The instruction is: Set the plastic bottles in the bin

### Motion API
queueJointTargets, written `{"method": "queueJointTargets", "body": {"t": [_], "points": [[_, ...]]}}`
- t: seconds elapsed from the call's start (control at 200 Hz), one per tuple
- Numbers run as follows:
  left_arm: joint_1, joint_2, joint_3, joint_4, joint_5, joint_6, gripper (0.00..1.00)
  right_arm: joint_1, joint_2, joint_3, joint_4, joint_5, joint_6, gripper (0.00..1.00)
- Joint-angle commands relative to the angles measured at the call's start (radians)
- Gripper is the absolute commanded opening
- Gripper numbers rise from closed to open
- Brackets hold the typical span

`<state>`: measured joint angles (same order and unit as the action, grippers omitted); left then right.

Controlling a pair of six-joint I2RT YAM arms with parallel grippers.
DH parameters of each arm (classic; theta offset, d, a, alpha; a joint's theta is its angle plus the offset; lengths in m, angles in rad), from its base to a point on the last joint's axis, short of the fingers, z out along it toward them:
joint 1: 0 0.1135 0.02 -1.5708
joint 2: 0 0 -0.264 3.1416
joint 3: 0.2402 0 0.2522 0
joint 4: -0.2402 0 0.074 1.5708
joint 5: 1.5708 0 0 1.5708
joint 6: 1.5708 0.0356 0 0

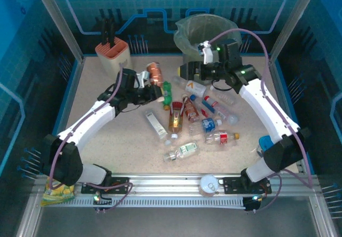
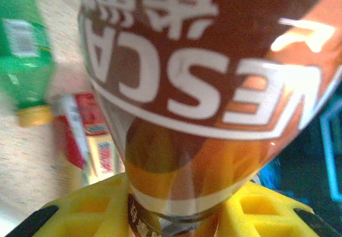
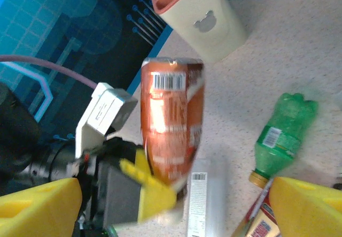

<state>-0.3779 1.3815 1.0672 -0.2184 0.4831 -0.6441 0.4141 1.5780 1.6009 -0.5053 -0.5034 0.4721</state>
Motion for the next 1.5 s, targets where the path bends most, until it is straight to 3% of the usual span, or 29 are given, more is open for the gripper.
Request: {"method": "queueJointTargets", "body": {"t": [0.0,0.245,0.365,0.45,0.7,0.76,0.83,1.031,1.136,1.221,1.496], "points": [[-0.023,-0.034,-0.001,0.104,0.130,0.010,0.00,0.022,0.036,-0.005,0.086,-0.065,0.058,0.92],[-0.082,0.015,0.034,0.100,0.184,0.047,0.00,0.035,0.104,0.002,0.132,-0.099,0.076,0.89],[-0.087,0.019,0.034,0.121,0.189,0.042,0.00,0.032,0.116,-0.010,0.173,-0.123,0.093,0.78],[-0.088,0.025,0.039,0.128,0.198,0.039,0.00,0.031,0.127,-0.010,0.183,-0.147,0.098,0.59],[-0.088,0.028,0.030,0.142,0.173,0.025,0.00,0.022,0.109,-0.019,0.192,-0.141,0.100,0.45],[-0.087,0.026,0.027,0.151,0.168,0.021,0.12,0.018,0.103,-0.013,0.179,-0.137,0.089,0.41],[-0.088,0.019,0.025,0.152,0.151,0.018,0.39,0.015,0.095,-0.003,0.168,-0.124,0.076,0.39],[-0.087,-0.011,0.031,0.058,0.033,0.040,0.98,0.000,0.069,0.067,0.071,-0.048,-0.019,0.29],[-0.088,-0.036,0.014,0.022,-0.052,0.013,0.99,-0.013,0.062,0.127,0.010,0.006,-0.092,0.17],[-0.089,-0.055,-0.014,-0.012,-0.139,-0.032,0.99,-0.029,0.061,0.184,-0.030,0.056,-0.143,0.00],[-0.143,-0.083,-0.055,-0.289,-0.412,-0.170,0.99,-0.067,0.179,0.480,-0.128,0.324,-0.314,0.00]]}}
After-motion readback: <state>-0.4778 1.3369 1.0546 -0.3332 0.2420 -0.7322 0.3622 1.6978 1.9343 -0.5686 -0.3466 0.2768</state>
